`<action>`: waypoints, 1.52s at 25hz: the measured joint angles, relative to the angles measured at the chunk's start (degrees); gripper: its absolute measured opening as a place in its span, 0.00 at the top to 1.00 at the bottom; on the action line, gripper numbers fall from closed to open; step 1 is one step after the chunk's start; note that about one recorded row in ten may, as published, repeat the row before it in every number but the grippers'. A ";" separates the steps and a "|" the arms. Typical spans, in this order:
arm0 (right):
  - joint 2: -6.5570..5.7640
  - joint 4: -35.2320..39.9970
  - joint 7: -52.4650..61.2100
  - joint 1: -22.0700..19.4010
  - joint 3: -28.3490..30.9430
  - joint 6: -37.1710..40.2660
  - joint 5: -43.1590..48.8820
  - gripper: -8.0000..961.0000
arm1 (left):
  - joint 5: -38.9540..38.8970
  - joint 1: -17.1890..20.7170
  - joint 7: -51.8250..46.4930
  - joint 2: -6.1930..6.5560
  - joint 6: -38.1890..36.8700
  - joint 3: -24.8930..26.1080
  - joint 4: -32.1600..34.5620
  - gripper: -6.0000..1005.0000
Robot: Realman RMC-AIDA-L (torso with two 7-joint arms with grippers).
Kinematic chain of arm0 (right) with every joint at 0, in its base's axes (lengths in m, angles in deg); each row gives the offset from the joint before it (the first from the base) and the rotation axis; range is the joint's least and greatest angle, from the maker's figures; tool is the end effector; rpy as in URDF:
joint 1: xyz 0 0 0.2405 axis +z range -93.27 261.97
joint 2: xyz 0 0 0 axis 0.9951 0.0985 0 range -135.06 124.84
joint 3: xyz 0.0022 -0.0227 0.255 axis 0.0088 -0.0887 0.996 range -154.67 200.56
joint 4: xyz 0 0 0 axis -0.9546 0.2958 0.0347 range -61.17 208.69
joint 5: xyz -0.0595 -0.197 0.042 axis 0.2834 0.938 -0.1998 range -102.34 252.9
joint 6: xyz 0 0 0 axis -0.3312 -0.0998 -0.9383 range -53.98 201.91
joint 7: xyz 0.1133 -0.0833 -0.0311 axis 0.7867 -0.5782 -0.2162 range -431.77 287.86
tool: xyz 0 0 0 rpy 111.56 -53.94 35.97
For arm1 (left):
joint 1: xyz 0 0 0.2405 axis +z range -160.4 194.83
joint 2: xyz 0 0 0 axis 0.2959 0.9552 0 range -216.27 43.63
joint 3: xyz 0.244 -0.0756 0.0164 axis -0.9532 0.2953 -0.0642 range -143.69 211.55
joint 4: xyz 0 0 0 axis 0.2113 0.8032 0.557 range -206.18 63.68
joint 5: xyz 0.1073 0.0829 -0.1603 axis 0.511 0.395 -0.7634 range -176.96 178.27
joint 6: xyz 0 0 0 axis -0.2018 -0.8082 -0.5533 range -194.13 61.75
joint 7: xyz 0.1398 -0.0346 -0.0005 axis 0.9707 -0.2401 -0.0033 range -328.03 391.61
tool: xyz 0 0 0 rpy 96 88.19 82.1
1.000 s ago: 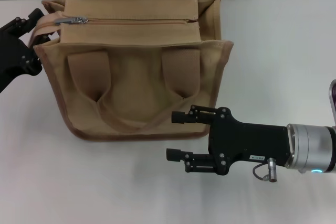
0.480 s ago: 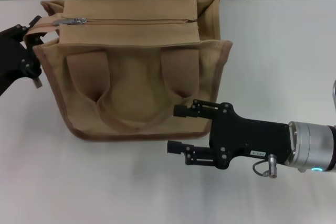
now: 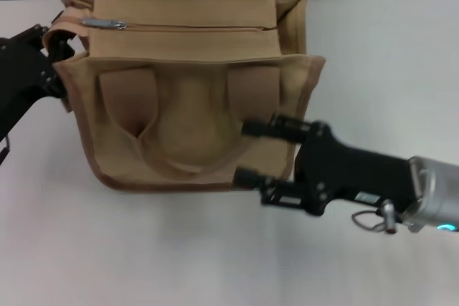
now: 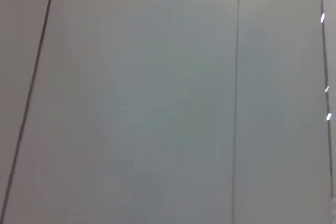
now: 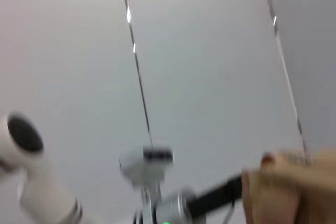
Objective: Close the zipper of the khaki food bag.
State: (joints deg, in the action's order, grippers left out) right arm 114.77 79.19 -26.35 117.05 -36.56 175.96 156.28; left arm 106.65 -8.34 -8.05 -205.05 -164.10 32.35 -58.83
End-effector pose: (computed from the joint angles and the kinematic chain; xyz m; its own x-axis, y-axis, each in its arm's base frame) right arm 0.2178 0.2636 -0.0621 0.5375 -0.1307 -0.8331 -0.2382 -0.9712 -0.0013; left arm -0.2964 0.2937 0.0231 0.5339 -0.1579 0.8307 0.5890 -0.6354 -0.4993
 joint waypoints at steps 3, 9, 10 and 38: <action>0.00 -0.15 2.14 -0.10 0.01 1.55 -3.06 0.24 | -0.77 -1.02 -0.01 -0.01 -2.00 0.00 -1.65 0.98; -0.08 0.60 12.40 2.44 0.00 1.05 -6.63 0.24 | -0.89 -4.06 -0.05 -0.09 -5.01 -0.01 -4.04 0.98; -0.09 0.96 15.42 3.65 0.00 0.25 -7.59 0.24 | -0.88 -5.21 -0.06 -0.10 -5.08 -0.01 -4.92 0.98; 0.00 1.06 20.25 12.82 -0.63 -6.87 -13.09 0.24 | 1.56 -11.02 -2.45 -0.28 -2.55 -2.24 -9.30 0.97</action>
State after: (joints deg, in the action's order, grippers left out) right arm 114.78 80.25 -6.10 129.86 -37.19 169.09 143.19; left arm 108.21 -19.36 -10.49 -205.33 -166.65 30.11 -68.13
